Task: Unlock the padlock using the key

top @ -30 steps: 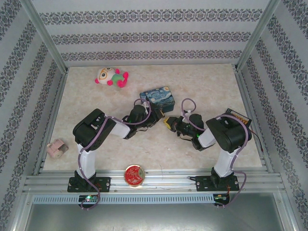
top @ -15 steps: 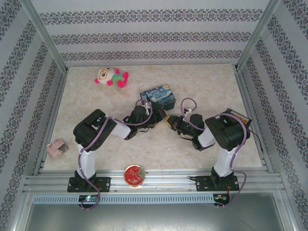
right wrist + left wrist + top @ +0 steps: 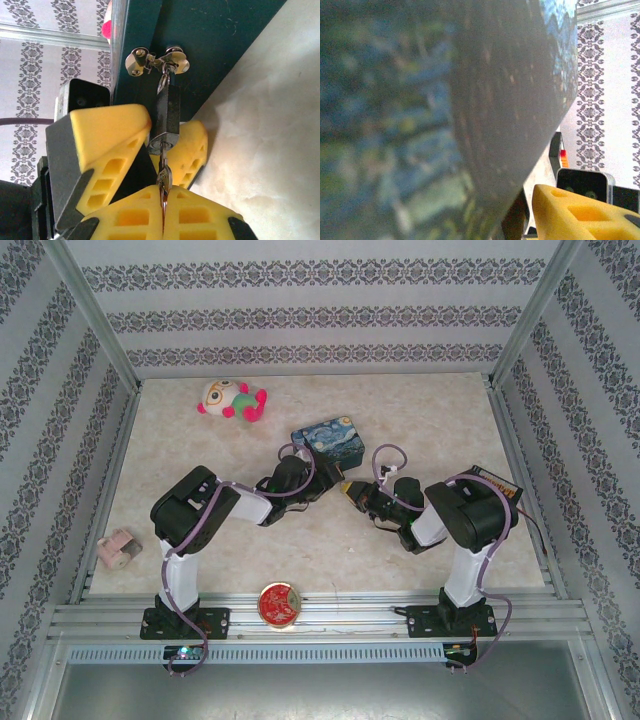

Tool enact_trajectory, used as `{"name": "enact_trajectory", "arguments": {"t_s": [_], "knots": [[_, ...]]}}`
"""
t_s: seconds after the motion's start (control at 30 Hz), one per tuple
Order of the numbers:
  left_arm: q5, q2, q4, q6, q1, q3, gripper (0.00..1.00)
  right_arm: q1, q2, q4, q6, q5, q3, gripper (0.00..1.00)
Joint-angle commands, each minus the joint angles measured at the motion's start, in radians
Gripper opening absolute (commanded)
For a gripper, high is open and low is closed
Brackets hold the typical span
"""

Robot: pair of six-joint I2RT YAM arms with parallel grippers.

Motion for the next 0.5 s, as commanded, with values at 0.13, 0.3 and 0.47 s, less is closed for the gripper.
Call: {"name": "enact_trajectory", "arguments": {"t_s": [0.13,0.3,0.47], "knots": [[-0.066,0.02,-0.031,0.035,0.011,0.056,0.56,0.019,0.011,0.061,-0.069,0.015,0.01,0.0],[-0.058,0.054,-0.01,0.025,0.013,0.077,0.43,0.025,0.026,0.061,-0.068,0.02,0.029,0.0],[-0.055,0.064,-0.004,0.025,0.013,0.073,0.28,0.026,0.026,0.061,-0.062,0.025,0.03,0.0]]}}
